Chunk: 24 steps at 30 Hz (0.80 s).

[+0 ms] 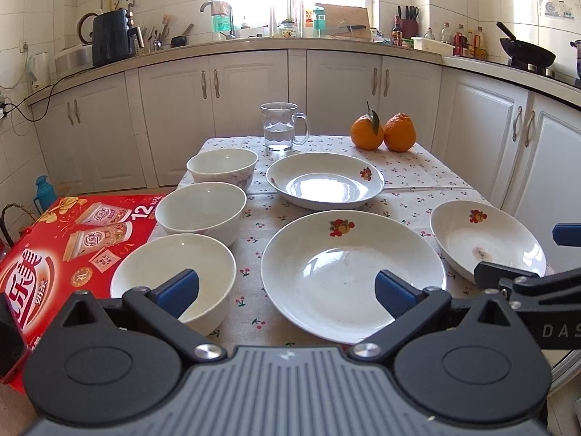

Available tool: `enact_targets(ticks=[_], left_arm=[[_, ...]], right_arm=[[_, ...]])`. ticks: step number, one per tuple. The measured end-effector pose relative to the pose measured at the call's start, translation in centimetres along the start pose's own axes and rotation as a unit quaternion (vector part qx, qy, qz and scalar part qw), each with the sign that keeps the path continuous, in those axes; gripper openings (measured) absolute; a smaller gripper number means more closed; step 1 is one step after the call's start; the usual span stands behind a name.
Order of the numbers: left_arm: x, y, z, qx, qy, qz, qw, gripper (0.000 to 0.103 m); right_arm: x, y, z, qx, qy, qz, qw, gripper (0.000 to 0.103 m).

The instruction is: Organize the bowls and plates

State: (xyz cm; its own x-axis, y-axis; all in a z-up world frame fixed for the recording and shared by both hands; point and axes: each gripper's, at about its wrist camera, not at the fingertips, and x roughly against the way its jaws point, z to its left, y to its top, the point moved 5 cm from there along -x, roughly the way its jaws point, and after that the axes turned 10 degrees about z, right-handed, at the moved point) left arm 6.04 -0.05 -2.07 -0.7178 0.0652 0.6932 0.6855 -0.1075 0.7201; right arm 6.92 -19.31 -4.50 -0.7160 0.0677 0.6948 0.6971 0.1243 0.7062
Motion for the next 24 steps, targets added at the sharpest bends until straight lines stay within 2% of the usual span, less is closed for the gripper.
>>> enact_targets(ticks=[4, 10, 15, 19, 24], left_arm=[[-0.4, 1.2, -0.3, -0.032, 0.011, -0.008, 0.9994, 0.102], [-1.4, 3.1, -0.4, -0.047, -0.001, -0.004, 0.9989, 0.102], [-2.7, 4.2, -1.1, -0.057, -0.025, 0.004, 0.9981, 0.102], [-3.8, 5.0, -1.5, -0.051, -0.054, 0.012, 0.9971, 0.102], [-5.0, 5.9, -2.6, -0.067, -0.087, 0.024, 0.9936, 0.102]], right_arm=[[-0.5, 0.6, -0.9, 0.004, 0.01, -0.001, 1.0, 0.103], [-2.0, 0.8, -3.7, 0.005, 0.016, 0.004, 1.0, 0.103], [-3.8, -0.5, -6.4, 0.006, 0.001, 0.029, 1.0, 0.103], [-5.2, -2.1, -7.7, 0.002, 0.019, 0.057, 0.998, 0.103], [-6.5, -3.6, -8.3, 0.011, 0.032, 0.071, 0.997, 0.103]])
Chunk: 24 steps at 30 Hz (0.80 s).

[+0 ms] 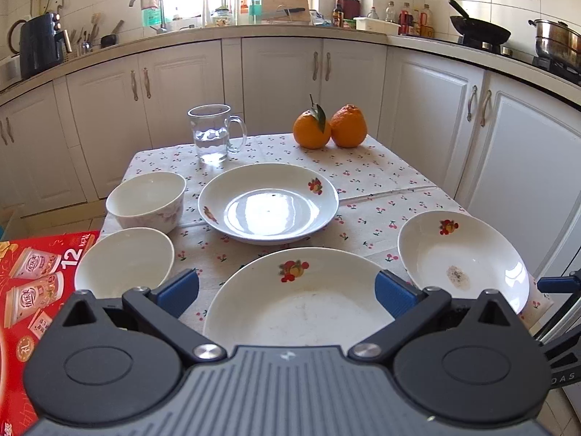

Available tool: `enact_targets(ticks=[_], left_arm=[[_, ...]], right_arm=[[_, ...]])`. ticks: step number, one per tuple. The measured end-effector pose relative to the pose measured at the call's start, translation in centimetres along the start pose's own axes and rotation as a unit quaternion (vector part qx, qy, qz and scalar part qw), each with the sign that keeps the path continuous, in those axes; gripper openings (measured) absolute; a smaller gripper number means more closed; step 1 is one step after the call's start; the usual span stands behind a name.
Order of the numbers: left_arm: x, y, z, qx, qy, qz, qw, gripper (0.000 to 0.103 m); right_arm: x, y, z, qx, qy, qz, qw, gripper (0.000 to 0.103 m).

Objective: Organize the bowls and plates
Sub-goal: 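Move the left tool to the rim of the white plate with a dark spot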

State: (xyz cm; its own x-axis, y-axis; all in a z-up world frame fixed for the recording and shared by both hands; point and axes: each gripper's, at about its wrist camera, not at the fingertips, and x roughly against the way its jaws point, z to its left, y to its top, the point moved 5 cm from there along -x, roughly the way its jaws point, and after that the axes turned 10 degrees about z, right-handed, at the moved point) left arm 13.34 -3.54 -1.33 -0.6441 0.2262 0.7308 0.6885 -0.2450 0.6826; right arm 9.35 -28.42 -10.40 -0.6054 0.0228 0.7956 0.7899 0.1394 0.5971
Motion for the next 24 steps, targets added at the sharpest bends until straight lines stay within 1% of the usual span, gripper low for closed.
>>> enact_targets(ticks=[4, 6, 10, 12, 17, 21, 24], left_arm=[[-1.2, 1.1, -1.1, -0.03, -0.007, 0.012, 0.9995, 0.102], [-1.9, 1.7, -1.7, -0.048, -0.015, 0.024, 0.9984, 0.102], [-3.2, 2.7, -3.0, -0.068, -0.058, 0.062, 0.994, 0.102], [-4.1, 3.1, -3.8, -0.082, -0.07, 0.083, 0.9907, 0.102], [-5.6, 4.0, -5.9, -0.126, -0.086, 0.099, 0.9834, 0.102], [-6.9, 4.9, -7.7, -0.155, -0.111, 0.117, 0.9746, 0.102], [-8.2, 5.5, -9.1, -0.167, -0.131, 0.128, 0.9688, 0.102]], right_arm=[[-1.6, -0.2, -0.7, -0.005, 0.006, 0.017, 1.0, 0.103], [-2.2, -0.3, -0.9, -0.008, 0.01, 0.022, 1.0, 0.103], [-3.4, -0.3, -1.4, -0.012, 0.022, 0.032, 0.999, 0.103], [-3.7, -0.3, -1.5, -0.01, 0.029, 0.032, 0.999, 0.103], [-4.2, -0.3, -2.1, -0.011, 0.058, 0.03, 0.998, 0.103], [-4.2, -0.4, -2.7, -0.006, 0.062, 0.026, 0.998, 0.103], [-4.2, -0.5, -3.0, 0.002, 0.068, 0.019, 0.998, 0.103]])
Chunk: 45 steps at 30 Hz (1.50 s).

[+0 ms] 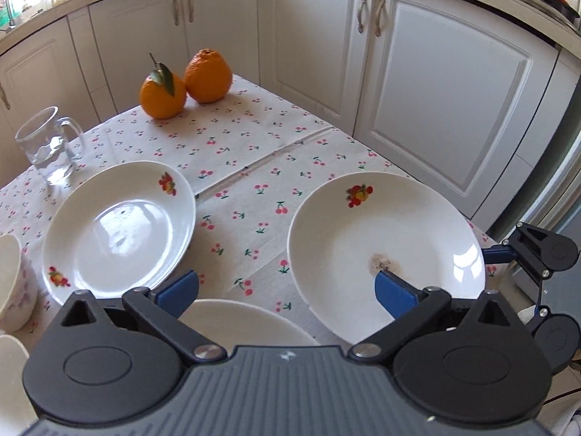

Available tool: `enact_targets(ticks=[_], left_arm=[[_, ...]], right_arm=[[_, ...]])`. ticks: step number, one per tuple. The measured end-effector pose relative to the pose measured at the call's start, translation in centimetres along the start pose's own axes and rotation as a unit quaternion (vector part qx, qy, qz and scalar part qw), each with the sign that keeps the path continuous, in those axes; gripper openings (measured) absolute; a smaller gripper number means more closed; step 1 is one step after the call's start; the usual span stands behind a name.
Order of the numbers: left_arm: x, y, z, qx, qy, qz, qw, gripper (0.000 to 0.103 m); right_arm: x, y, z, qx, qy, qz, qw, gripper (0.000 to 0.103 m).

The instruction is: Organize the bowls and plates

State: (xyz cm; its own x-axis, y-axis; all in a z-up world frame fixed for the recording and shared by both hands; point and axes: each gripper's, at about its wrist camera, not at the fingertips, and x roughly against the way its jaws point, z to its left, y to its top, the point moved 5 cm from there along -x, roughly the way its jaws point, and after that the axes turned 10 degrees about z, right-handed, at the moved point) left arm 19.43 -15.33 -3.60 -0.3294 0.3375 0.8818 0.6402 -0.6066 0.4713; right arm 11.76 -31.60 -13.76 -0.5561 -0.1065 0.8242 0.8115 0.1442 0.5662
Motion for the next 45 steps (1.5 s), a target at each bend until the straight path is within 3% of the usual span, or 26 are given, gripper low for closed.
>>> enact_targets(ticks=[6, 10, 16, 19, 24, 29, 45], left_arm=[[-3.2, 2.6, -1.6, -0.026, -0.022, 0.021, 0.9992, 0.102], [-6.0, 3.9, -2.2, -0.033, -0.06, 0.047, 0.9965, 0.102], [-8.9, 4.7, -2.5, -0.048, -0.076, 0.079, 0.9928, 0.101], [-9.3, 4.8, -2.9, -0.064, -0.078, 0.085, 0.9912, 0.099], [-9.3, 4.9, -3.4, -0.089, -0.083, 0.09, 0.9885, 0.086], [-9.4, 5.3, -3.3, -0.093, -0.092, 0.094, 0.987, 0.077], [-10.1, 6.9, -2.0, -0.072, -0.108, 0.086, 0.9878, 0.07]], right_arm=[[0.0, -0.2, -0.4, 0.001, 0.0, -0.012, 1.0, 0.103], [-0.1, -0.3, -0.3, 0.002, 0.0, -0.026, 1.0, 0.103], [0.0, -0.7, -0.2, 0.004, 0.001, -0.045, 0.999, 0.103], [0.2, -0.8, -0.2, 0.007, 0.005, -0.045, 0.999, 0.103], [0.2, -0.4, -0.1, 0.022, 0.008, -0.039, 0.999, 0.103], [0.4, -0.2, -0.1, 0.021, 0.019, -0.038, 0.999, 0.095], [-0.5, 1.2, -0.9, 0.035, 0.019, -0.015, 0.999, 0.095]])
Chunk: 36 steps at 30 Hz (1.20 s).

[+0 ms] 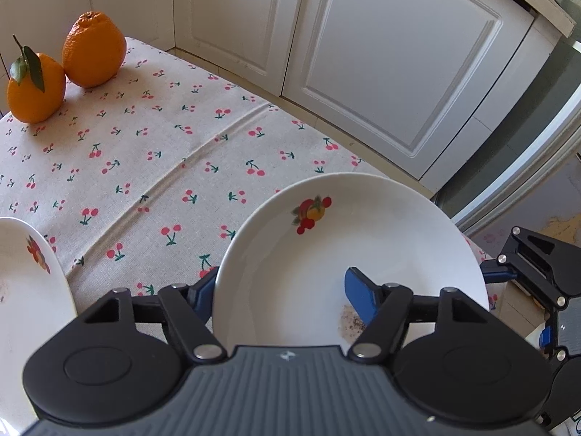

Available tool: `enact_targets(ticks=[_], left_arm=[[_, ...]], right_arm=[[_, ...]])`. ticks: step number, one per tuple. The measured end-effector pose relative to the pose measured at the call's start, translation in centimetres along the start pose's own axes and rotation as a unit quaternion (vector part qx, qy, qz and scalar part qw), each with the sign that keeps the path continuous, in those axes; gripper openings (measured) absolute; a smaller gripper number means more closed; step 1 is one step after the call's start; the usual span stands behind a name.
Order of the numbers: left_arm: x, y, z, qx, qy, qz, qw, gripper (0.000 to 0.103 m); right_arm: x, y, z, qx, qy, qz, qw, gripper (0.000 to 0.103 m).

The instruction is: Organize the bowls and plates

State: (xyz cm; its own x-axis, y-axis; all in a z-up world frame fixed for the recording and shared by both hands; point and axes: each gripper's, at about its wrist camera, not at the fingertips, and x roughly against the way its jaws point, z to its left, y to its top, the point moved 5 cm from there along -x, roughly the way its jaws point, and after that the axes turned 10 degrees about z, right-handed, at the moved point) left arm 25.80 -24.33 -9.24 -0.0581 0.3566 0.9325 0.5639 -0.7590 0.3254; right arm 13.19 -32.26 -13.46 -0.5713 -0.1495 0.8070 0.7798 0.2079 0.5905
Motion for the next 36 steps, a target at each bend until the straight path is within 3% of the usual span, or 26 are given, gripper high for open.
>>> enact_targets(ticks=[22, 36], left_arm=[[-1.4, 4.6, 3.7, 0.025, 0.02, -0.025, 0.9992, 0.068], [-1.8, 5.9, 4.5, 0.028, 0.035, -0.033, 0.9985, 0.068]], right_arm=[[-2.8, 4.4, -3.8, 0.003, -0.004, -0.001, 1.0, 0.095], [-3.8, 5.3, -4.5, -0.009, -0.004, 0.003, 1.0, 0.095]])
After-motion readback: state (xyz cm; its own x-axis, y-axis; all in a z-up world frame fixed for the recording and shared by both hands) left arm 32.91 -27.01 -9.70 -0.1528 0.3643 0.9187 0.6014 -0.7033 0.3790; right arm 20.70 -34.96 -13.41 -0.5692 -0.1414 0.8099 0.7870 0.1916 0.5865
